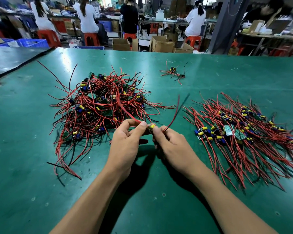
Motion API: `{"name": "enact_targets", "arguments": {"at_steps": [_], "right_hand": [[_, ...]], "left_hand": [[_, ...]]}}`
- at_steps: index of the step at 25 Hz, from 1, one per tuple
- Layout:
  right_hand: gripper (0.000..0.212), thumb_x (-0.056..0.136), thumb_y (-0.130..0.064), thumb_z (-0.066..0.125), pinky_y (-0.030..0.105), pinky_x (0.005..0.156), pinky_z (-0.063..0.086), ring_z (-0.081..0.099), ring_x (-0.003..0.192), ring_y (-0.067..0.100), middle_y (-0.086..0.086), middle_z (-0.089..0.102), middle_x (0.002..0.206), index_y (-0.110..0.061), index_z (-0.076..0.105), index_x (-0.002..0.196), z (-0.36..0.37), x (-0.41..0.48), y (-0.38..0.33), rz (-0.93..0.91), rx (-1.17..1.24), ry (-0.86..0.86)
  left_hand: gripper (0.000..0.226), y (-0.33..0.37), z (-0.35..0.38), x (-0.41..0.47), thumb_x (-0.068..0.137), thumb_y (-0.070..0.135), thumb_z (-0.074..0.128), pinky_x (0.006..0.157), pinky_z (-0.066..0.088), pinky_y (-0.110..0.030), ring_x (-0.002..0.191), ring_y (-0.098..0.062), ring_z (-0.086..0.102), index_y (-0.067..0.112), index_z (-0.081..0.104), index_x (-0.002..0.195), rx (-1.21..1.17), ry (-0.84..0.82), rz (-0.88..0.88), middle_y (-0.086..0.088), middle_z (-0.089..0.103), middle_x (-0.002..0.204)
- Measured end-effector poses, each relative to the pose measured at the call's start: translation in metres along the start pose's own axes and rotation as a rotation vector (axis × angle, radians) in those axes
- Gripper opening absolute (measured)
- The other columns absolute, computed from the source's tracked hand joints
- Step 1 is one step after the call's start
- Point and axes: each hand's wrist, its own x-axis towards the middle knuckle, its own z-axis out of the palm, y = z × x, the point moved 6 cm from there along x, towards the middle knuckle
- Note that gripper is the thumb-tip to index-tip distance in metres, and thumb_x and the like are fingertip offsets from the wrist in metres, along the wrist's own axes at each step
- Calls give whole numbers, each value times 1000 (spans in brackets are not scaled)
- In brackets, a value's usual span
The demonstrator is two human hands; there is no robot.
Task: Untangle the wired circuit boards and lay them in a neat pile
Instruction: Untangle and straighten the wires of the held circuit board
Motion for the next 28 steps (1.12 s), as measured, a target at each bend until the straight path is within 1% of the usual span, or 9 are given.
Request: {"name": "enact_targets", "arguments": {"at_steps": [3,6,10,12,15,18,21,25,28], "right_hand": [[34,105,-41,48,21,42,35,43,44,11,3,55,70,-22,59,79,3,2,4,110,337,21],[28,104,-34,51,20,40,28,40,44,11,4,50,70,-27,59,78,3,2,1,102,482,-38],[28,104,-22,52,15,44,39,51,48,3,-5,59,65,-24,70,82,9,-4,-8,100,645,-225],[26,102,-20,55,10,50,42,55,52,-2,-11,63,63,-20,74,85,9,-8,-13,77,598,-300],[25,99,-29,61,10,45,36,47,47,-1,-12,55,57,-17,72,80,7,-8,-12,87,502,-311],[32,92,-41,62,15,44,27,32,48,5,-7,39,57,-19,60,69,0,-5,-8,69,390,-225],[33,93,-39,59,14,49,29,34,53,2,-12,41,58,-24,63,64,-3,-2,-7,-1,268,-172],[17,97,-23,66,10,62,43,55,64,-3,-15,66,67,-19,76,85,-10,1,-6,-42,211,-55],[15,95,-23,67,10,52,39,49,52,-2,-14,61,57,-15,78,88,-15,3,0,27,322,29]], "left_hand": [[7,-2,-1,2,83,15,72,87,52,-50,87,-27,67,21,68,83,-82,-56,-34,-10,74,90],[23,-8,5,3,74,9,72,81,55,-40,91,-22,66,17,68,94,-180,-180,-107,-8,73,99],[7,-17,6,8,87,18,62,52,52,-27,60,-17,61,11,63,89,-235,-137,-282,-7,64,79],[24,-19,7,7,85,37,63,44,49,-24,50,-14,55,14,60,82,-214,-187,-347,-3,59,67],[38,-19,9,6,75,46,69,44,51,-25,48,-14,55,11,59,87,-157,-295,-357,-7,54,70],[41,-19,8,5,72,36,75,49,56,-29,50,-18,59,6,59,95,-181,-319,-356,-9,56,76],[36,-21,6,3,63,23,82,51,56,-28,53,-23,65,7,64,90,-186,-294,-347,-9,66,77],[36,-23,4,3,63,16,81,57,59,-31,61,-29,70,5,66,95,-138,-272,-337,-14,71,80],[38,-23,7,-1,65,7,80,58,59,-33,64,-33,71,3,65,99,-127,-302,-366,-21,71,87]]}}
